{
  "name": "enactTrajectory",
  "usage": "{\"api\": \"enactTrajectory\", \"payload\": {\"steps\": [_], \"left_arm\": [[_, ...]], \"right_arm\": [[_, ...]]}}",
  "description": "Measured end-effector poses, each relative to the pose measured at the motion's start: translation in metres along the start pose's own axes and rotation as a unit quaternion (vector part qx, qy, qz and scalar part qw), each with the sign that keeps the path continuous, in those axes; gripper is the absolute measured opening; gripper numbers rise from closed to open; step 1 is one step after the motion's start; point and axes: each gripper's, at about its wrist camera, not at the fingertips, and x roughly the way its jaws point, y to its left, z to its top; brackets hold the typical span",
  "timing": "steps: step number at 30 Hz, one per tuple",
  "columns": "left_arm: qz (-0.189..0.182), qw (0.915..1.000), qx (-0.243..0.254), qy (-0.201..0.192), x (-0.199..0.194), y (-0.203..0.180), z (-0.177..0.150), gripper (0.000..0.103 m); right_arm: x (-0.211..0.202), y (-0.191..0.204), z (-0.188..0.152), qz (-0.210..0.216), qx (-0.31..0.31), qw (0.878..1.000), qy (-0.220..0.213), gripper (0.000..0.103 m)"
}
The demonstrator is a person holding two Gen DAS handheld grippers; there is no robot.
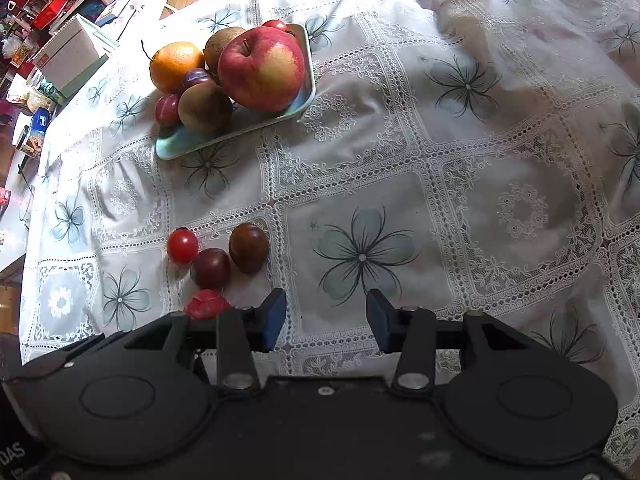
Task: Organize fruits
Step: 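Move both open tools back to the loose fruits on the tablecloth, then grasp the red apple-like fruit with the left gripper while the right grasps a brown plum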
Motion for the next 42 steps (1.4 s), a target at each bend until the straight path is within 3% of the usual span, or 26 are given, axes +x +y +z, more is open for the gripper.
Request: {"api": "enactTrajectory", "payload": {"steps": [5, 12, 21, 26, 38, 40, 42], "left_arm": [[0.019, 0.9998, -0.002, -0.008, 0.011, 0.002, 0.003, 0.046], [-0.01, 0.9994, -0.031, 0.012, 0.024, 0.013, 0.009, 0.05], [0.015, 0.9971, -0.075, 0.007, -0.006, 0.045, 0.01, 0.048], [0.024, 0.9966, -0.079, -0.001, -0.02, 0.061, 0.011, 0.048], [0.04, 0.9952, -0.088, 0.014, -0.018, 0.075, 0.009, 0.048], [0.042, 0.995, -0.09, 0.015, -0.018, 0.075, 0.009, 0.048], [0.044, 0.9949, -0.089, 0.016, -0.018, 0.075, 0.008, 0.048]], "right_arm": [[0.008, 0.003, 0.002, 0.003, -0.007, 1.0, -0.006, 0.047], [0.02, 0.01, 0.013, 0.007, 0.014, 1.0, 0.002, 0.047], [0.048, 0.047, 0.03, -0.002, 0.015, 1.0, 0.019, 0.047], [0.071, 0.066, 0.035, -0.035, 0.009, 0.999, 0.027, 0.047], [0.092, 0.089, 0.048, -0.052, -0.009, 0.998, 0.027, 0.047], [0.094, 0.087, 0.05, -0.046, -0.005, 0.998, 0.032, 0.044], [0.093, 0.085, 0.052, -0.029, -0.012, 0.999, 0.035, 0.031]]}}
